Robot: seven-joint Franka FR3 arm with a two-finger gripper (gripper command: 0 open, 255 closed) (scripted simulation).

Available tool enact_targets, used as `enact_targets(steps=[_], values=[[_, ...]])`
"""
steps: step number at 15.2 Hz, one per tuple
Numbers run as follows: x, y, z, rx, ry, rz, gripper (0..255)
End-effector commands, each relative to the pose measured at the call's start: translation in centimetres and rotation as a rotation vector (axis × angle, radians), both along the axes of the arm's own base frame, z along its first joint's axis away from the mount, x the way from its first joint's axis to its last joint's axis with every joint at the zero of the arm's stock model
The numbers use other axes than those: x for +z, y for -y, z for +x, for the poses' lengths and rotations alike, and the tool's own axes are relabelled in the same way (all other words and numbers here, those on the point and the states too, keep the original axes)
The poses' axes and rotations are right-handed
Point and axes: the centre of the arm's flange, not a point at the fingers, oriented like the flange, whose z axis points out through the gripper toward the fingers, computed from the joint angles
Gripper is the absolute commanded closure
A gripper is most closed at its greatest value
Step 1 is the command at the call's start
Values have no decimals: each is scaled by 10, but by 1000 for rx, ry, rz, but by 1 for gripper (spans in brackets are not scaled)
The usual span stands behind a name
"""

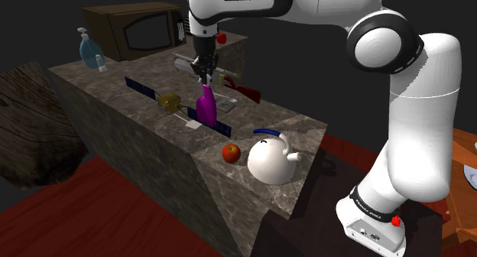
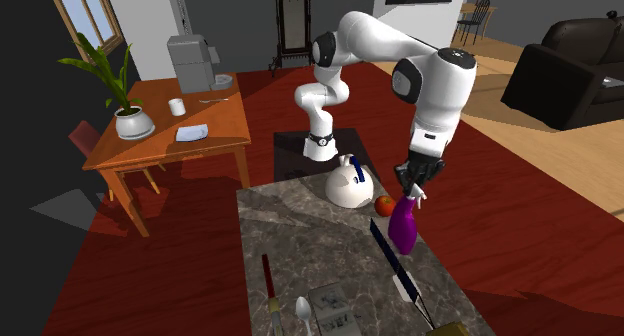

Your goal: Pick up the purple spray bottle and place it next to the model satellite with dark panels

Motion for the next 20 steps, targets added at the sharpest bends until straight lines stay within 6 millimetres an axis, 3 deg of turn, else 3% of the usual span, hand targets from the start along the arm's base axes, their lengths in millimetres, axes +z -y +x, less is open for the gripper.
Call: enact_targets(steps=[1, 11, 19, 20], values=[[-10, 0, 0, 0, 1, 0, 255], [-63, 0, 0, 0, 1, 0, 255], [-63, 0, 0, 0, 1, 0, 255], [-63, 0, 0, 0, 1, 0, 0]])
